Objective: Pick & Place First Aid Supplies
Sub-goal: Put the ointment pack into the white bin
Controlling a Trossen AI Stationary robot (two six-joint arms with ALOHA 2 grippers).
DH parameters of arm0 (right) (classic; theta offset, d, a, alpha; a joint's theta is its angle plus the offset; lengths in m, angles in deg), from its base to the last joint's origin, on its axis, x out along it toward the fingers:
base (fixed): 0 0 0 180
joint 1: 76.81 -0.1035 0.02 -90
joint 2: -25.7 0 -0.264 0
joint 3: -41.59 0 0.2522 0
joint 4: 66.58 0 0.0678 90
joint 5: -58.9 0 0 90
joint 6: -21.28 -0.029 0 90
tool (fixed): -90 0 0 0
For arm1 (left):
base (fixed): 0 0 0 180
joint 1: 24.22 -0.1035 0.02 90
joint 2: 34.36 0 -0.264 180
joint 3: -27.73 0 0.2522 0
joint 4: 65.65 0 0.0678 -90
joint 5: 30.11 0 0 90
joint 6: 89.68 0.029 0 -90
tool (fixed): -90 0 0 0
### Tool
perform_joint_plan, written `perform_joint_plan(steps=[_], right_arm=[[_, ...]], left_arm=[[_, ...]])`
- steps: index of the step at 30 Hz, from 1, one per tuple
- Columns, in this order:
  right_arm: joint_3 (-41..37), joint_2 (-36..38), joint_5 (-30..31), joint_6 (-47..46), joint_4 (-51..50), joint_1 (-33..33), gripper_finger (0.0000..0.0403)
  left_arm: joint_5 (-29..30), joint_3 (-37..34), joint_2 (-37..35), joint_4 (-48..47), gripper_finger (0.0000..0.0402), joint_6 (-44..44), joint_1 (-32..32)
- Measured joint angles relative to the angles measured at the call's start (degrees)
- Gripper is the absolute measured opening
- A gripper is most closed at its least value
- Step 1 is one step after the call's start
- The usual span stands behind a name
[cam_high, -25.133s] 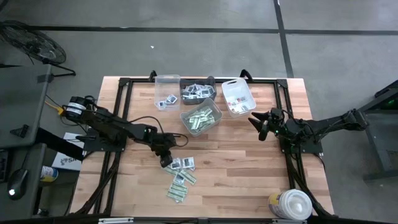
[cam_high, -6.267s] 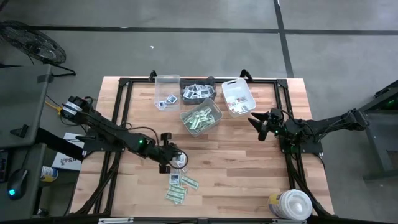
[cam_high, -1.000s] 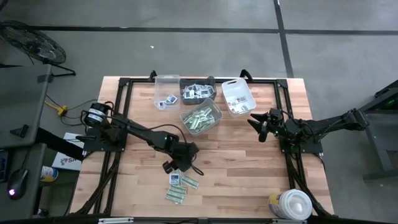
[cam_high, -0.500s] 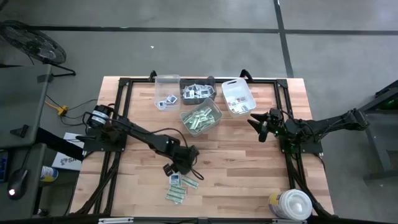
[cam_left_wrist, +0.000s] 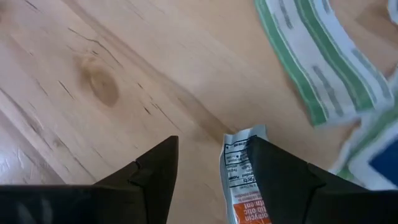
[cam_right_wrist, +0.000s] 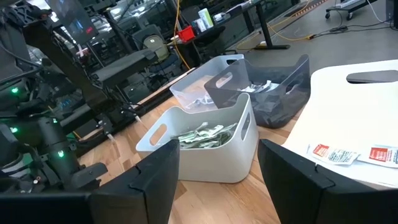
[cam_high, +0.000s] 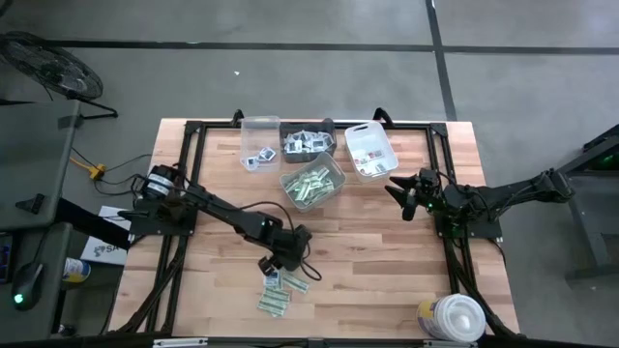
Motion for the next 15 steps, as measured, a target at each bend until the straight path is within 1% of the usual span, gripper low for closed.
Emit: perform_joint_plan(steps=[11, 13, 15], right_arm=[[0.00, 0.00, 0.00, 0.00, 0.10, -0.02, 0.0211], [0.00, 0.00, 0.00, 0.00, 0.10, 0.01, 0.0211], [0.00, 0.00, 0.00, 0.00, 0.10, -0.02, 0.0211]], left_arm=[[-3.99, 0.09, 2.40, 0.33, 0.0201, -9.44, -0.17], [-4.31, 0.07, 2.42, 0.20, 0.0196, -10.32, -0.19], [-4.36, 0.07, 2.42, 0.04, 0.0183, -10.76, -0.16]])
